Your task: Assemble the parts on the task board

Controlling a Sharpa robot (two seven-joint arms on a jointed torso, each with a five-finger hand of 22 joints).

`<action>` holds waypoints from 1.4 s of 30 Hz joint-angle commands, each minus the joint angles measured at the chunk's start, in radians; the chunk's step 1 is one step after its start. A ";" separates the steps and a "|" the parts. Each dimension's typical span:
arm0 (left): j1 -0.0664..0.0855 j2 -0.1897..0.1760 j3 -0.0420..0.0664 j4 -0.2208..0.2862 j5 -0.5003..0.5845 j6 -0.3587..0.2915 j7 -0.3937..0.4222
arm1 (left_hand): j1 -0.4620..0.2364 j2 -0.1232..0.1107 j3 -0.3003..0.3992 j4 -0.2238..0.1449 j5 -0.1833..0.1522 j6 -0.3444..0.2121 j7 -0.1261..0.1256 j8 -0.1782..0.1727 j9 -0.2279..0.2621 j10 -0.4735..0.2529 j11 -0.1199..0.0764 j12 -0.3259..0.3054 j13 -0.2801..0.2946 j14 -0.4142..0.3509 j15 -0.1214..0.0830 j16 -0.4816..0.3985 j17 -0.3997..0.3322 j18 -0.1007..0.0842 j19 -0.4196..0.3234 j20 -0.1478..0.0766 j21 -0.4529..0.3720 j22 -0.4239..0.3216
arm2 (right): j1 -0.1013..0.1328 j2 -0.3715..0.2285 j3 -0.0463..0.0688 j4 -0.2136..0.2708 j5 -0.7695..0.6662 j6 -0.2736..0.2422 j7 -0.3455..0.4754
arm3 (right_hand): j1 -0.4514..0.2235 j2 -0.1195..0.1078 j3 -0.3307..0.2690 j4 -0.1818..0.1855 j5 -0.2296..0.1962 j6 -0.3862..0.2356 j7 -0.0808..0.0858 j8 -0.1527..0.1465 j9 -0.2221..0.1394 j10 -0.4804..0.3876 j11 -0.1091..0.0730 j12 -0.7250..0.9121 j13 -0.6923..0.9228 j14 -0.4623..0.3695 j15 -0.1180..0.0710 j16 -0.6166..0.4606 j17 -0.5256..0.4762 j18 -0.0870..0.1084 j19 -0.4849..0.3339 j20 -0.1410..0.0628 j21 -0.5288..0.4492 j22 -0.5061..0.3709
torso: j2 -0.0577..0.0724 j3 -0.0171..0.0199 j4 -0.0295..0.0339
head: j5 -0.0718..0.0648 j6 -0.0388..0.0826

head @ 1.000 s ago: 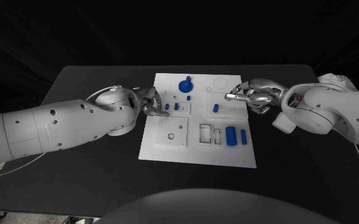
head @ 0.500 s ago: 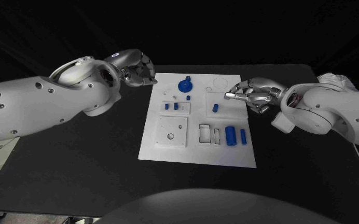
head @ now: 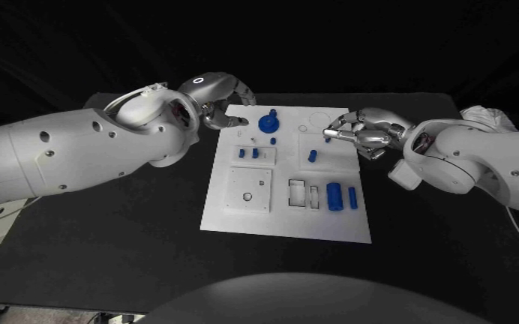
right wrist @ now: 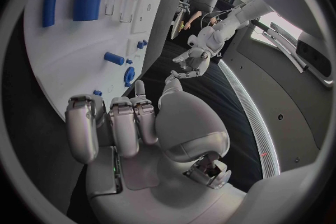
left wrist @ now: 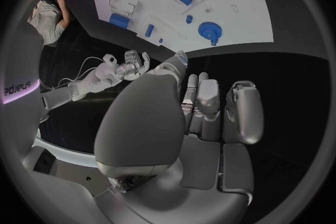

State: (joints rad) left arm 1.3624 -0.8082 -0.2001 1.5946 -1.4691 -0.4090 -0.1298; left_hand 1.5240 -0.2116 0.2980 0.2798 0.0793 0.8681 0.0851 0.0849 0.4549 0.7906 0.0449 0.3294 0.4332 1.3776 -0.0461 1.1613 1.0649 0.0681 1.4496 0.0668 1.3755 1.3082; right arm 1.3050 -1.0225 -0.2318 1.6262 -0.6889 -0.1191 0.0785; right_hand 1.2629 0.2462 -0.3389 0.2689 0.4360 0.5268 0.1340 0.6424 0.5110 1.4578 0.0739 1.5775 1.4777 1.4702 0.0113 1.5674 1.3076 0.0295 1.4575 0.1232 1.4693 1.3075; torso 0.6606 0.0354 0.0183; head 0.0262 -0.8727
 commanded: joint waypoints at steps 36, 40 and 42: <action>-0.094 0.272 0.017 -0.248 -0.205 0.132 0.004 | -0.020 0.032 -0.040 0.001 0.191 0.152 0.010 -0.017 -0.185 0.238 0.001 -0.101 -0.202 0.105 -0.005 0.157 0.112 -0.026 0.048 -0.009 0.040 0.178 | -0.001 -0.006 0.000 0.002 0.004 -0.026 0.071 | 0.031 0.002 0.009 -0.006 0.003 -0.004 0.000 -0.006 0.000 0.113 -0.017 -0.007 0.093 0.101 -0.002 0.003 0.263 0.006 -0.003 -0.001 -0.001 0.216 | 0.012 -0.0029 -0.0013 | -0.011 0.000; -0.095 0.290 0.018 -0.270 -0.204 0.147 0.001 | -0.018 0.033 -0.036 0.000 0.197 0.157 0.010 -0.015 -0.187 0.240 0.001 -0.103 -0.204 0.104 -0.005 0.156 0.109 -0.026 0.047 -0.009 0.038 0.178 | -0.001 -0.006 0.000 0.003 0.004 -0.023 0.067 | 0.031 0.003 0.010 -0.005 0.003 -0.003 0.001 -0.006 0.000 0.113 -0.017 -0.007 0.093 0.101 -0.002 0.003 0.263 0.006 -0.003 -0.001 -0.002 0.216 | 0.013 -0.0035 -0.0022 | -0.012 0.000; -0.096 0.297 0.018 -0.279 -0.204 0.155 -0.002 | -0.018 0.033 -0.033 -0.001 0.201 0.164 0.010 -0.012 -0.188 0.242 0.001 -0.106 -0.207 0.104 -0.005 0.157 0.109 -0.026 0.047 -0.009 0.038 0.178 | -0.001 -0.006 0.000 0.003 0.004 -0.022 0.066 | 0.031 0.003 0.010 -0.005 0.003 -0.003 0.001 -0.006 0.000 0.113 -0.017 -0.007 0.093 0.101 -0.002 0.003 0.263 0.006 -0.003 -0.001 -0.002 0.216 | 0.013 -0.0034 -0.0024 | -0.013 0.000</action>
State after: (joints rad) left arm 1.2670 -0.5165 -0.1834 1.3206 -1.6763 -0.2893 -0.1251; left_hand 1.5047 -0.1840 0.2598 0.2785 0.2760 1.0264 0.0942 0.0711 0.2683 1.0277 0.0464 0.2287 0.2273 1.4621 -0.0516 1.3137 1.1750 0.0544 1.4650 0.0604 1.4157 1.3077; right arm 1.3046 -1.0291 -0.2317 1.6272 -0.6835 -0.1556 0.1439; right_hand 1.2796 0.2393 -0.3335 0.2634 0.4359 0.5268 0.1340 0.6424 0.5110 1.4542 0.0775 1.5757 1.4832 1.4688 0.0167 1.5673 1.3074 0.0295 1.4575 0.1232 1.4693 1.3081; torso 0.6729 0.0318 0.0163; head 0.0145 -0.8727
